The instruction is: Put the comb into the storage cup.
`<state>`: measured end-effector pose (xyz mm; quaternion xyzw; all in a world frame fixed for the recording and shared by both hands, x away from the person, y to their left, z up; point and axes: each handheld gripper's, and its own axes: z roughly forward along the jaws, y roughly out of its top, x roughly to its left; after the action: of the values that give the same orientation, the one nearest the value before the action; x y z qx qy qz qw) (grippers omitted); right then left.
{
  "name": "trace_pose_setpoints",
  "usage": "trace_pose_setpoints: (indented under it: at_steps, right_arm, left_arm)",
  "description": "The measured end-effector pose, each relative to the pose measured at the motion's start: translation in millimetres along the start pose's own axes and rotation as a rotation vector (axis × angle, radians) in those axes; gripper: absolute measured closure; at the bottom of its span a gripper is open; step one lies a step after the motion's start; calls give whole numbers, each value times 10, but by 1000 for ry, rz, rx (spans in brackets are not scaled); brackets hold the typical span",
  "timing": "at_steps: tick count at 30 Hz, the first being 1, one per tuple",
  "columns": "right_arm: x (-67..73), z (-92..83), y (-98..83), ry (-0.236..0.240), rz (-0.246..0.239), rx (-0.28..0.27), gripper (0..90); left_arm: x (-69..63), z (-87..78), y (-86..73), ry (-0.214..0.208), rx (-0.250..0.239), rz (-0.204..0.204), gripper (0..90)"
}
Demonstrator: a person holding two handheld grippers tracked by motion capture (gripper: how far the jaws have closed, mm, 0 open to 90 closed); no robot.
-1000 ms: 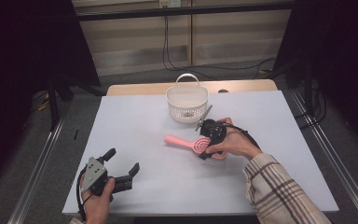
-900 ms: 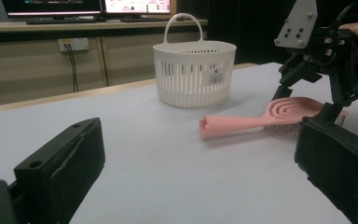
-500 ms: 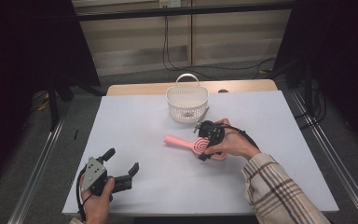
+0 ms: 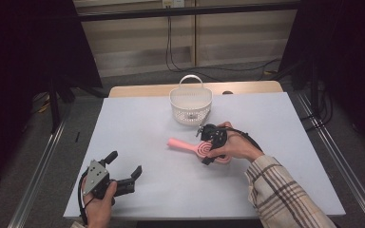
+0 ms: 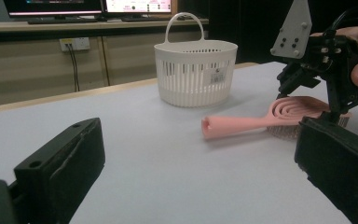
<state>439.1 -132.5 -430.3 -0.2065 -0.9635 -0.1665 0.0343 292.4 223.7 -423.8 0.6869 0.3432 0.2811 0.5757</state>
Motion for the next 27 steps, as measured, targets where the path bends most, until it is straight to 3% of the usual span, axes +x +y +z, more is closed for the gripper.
trace_pose_setpoints:
  at_steps: [27]
  right_arm:
    - [84,-24,9,-74,-47,26,197]
  left_arm:
    - [3,-2,-2,-2,7,2,18]
